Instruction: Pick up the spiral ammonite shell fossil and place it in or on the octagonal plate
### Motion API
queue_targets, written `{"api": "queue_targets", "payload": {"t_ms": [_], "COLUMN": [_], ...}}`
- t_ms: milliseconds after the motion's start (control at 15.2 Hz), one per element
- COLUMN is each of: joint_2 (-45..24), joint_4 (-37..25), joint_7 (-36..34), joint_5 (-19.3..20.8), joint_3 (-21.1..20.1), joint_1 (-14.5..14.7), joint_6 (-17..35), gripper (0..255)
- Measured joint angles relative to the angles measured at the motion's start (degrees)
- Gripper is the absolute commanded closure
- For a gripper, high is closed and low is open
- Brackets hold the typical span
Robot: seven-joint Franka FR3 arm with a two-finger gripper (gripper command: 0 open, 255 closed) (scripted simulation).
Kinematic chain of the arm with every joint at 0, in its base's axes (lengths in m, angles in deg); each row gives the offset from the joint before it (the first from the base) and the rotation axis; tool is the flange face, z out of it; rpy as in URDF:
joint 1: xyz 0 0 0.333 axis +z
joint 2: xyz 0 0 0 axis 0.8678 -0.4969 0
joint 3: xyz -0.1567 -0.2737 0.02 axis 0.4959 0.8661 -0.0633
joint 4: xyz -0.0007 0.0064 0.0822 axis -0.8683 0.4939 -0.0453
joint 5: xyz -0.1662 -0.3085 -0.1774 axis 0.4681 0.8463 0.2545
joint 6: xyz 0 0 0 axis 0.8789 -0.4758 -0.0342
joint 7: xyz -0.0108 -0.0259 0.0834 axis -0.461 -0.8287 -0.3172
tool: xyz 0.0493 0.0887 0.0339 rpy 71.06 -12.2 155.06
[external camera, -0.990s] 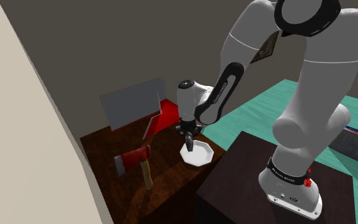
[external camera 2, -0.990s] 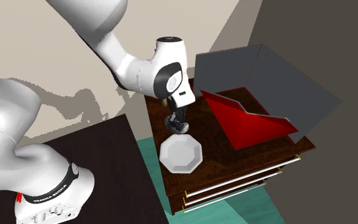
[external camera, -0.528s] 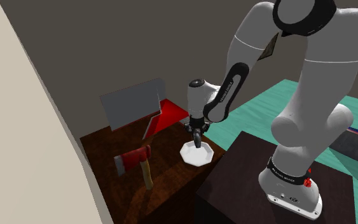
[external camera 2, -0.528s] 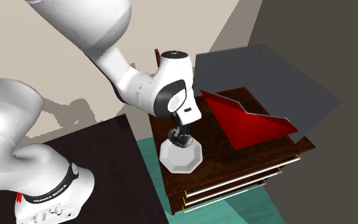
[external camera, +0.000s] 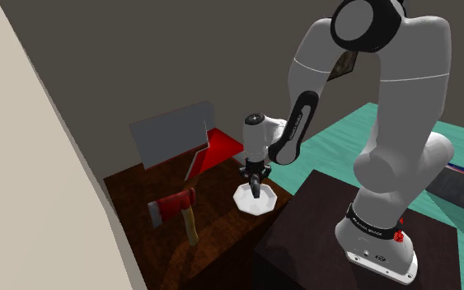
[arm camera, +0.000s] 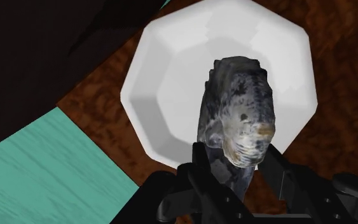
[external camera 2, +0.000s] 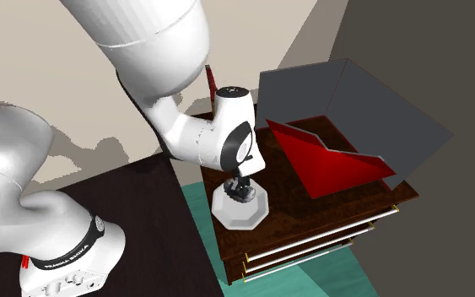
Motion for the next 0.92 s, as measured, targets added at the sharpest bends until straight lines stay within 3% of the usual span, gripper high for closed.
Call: {"api": "queue_targets", "payload": {"t_ms": [330,726,792,924], "joint_2": [-4.5,-5.1,-5.1,-5.1], "joint_4": [-2.2,-2.5,-2.5,-2.5], "joint_7": [-5.7,-6.6,-6.7,-6.7], "joint_5": [6.7,7.7,7.7,7.7], "joint_3": [4.5,5.1,5.1,5.1], "joint_1": [3.3,3.9,3.9,4.0], "joint_6": [2.0,2.2,2.2,2.2], "gripper": [255,255,0,0]}}
